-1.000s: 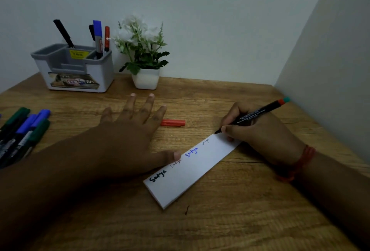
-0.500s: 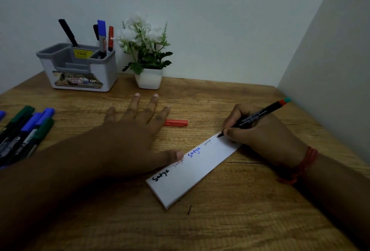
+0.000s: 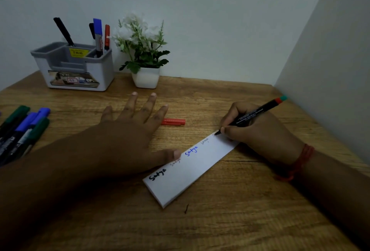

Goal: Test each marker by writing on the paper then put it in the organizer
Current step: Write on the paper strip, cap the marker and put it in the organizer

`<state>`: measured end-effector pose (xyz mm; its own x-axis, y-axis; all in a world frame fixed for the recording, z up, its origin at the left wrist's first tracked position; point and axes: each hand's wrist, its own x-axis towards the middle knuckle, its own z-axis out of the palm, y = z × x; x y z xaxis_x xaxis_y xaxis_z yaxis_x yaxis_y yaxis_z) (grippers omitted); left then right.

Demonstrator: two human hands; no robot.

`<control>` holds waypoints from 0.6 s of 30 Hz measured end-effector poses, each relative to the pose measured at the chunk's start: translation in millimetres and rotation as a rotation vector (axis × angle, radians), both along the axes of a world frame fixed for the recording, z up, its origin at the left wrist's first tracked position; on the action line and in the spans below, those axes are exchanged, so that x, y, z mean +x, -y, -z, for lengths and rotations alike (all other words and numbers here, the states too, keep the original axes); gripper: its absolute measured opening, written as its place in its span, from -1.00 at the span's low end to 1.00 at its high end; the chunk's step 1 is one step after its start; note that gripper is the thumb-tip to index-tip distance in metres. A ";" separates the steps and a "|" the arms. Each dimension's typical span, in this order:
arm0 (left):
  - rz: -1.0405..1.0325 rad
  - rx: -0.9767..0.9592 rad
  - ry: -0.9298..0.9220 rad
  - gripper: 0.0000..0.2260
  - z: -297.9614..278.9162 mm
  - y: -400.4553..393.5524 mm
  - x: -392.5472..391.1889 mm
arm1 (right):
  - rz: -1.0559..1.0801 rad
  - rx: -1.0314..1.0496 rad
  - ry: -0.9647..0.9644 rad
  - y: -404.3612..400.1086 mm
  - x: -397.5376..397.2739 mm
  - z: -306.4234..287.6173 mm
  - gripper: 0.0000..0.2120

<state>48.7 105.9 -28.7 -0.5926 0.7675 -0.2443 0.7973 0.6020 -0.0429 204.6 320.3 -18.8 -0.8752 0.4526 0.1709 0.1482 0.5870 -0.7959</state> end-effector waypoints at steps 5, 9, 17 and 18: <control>0.001 -0.004 0.007 0.00 -1.3 0.3 1.7 | 0.009 0.015 0.022 -1.3 -0.6 0.8 -0.92; 0.002 -0.008 0.006 -0.01 -1.4 0.4 1.7 | 0.024 0.001 -0.003 -2.2 -0.2 0.8 -0.93; 0.000 -0.015 0.005 -0.02 -1.3 0.5 2.1 | 0.020 0.035 -0.005 -3.8 -0.5 3.5 -0.90; 0.000 -0.016 0.005 -0.02 -1.4 0.5 2.2 | 0.016 0.035 -0.009 -4.0 -0.4 3.8 -0.91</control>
